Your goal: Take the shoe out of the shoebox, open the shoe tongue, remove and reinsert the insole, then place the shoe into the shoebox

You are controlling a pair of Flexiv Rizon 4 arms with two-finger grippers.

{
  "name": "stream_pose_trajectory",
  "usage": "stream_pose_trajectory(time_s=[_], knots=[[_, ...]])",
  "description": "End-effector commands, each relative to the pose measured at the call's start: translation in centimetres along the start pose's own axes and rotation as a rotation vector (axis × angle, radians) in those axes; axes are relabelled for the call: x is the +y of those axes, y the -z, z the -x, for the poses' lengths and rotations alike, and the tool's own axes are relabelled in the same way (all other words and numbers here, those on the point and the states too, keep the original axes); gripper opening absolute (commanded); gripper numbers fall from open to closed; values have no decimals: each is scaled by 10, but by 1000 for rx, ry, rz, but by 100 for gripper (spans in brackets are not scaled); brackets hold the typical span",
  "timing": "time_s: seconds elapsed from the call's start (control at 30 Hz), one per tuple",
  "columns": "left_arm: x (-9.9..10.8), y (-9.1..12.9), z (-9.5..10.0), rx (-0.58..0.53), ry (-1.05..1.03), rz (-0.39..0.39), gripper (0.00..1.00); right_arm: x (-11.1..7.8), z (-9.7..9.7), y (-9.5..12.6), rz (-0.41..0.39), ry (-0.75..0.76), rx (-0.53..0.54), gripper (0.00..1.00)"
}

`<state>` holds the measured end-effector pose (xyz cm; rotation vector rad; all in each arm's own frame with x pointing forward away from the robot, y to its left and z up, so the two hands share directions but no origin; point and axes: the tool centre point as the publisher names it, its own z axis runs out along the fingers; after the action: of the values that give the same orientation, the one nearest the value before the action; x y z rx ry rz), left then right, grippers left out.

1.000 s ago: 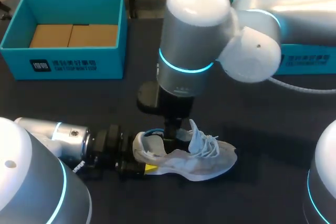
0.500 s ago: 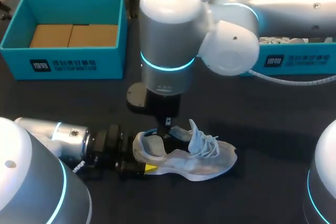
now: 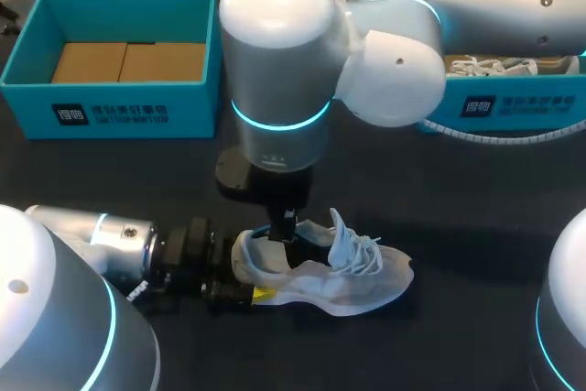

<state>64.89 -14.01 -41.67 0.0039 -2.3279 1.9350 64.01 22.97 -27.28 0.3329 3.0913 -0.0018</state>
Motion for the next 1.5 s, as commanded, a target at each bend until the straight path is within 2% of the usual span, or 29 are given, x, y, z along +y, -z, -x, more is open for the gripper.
stream_pose_trajectory(time_s=[0.03, 0.43, 0.67, 1.03, 1.37, 1.5], knots=[[0, -1, -1, -2, -1, 1, 0, 7, 1, -9, -24, -11, 5, 30], [0, -1, -1, -2, -1, 1, 0, -4, 1, -18, 2, -117, 30, 30], [0, -1, -1, -2, -1, 1, 0, -6, 2, -14, -10, -142, 20, 39], [0, -1, -1, -2, -1, 1, 0, 1, 17, -20, -2, -131, 43, 42], [0, -1, -1, -2, -1, 1, 0, -9, 19, -35, -1, -184, 109, 41], [0, -1, -1, -2, -1, 1, 0, -13, 16, -40, 4, -204, 127, 37]])
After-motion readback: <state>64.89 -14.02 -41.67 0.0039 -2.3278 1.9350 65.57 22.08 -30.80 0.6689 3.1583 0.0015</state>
